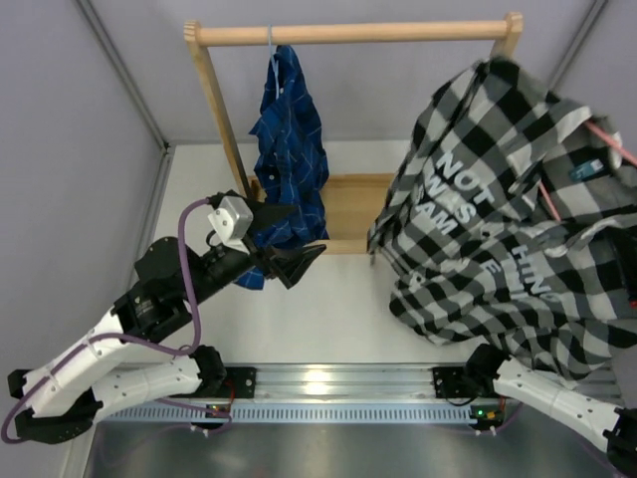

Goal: Place the shirt on the hanger

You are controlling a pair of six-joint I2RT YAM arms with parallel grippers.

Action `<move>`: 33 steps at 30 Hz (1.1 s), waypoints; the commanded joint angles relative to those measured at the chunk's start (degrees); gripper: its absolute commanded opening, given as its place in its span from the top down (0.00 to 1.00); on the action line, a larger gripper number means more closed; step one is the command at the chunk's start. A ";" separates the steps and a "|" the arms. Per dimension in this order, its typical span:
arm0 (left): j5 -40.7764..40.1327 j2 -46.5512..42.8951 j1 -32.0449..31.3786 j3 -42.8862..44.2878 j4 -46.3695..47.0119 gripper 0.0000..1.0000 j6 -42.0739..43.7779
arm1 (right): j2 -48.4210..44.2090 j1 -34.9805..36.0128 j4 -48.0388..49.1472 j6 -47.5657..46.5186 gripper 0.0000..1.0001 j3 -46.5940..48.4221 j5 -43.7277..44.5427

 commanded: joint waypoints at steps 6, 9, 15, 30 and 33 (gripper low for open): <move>-12.25 -10.94 0.03 -13.74 -4.71 0.02 -6.13 | 10.57 5.95 29.38 -7.29 1.00 3.47 4.18; -12.24 -13.67 0.03 -16.11 -9.45 0.02 -7.27 | 12.50 6.57 33.17 -8.97 1.00 -1.00 4.00; -12.34 -16.84 0.03 -17.79 -20.52 0.02 -11.31 | 8.30 6.57 47.91 -7.22 1.00 -26.03 4.09; -35.06 -18.25 1.08 -15.24 -25.89 0.02 -14.47 | 17.92 4.91 57.53 -2.47 1.00 -37.17 12.52; -39.22 -16.85 1.53 -14.80 -27.39 0.02 -15.80 | 22.95 0.34 55.60 1.90 1.00 -29.70 9.99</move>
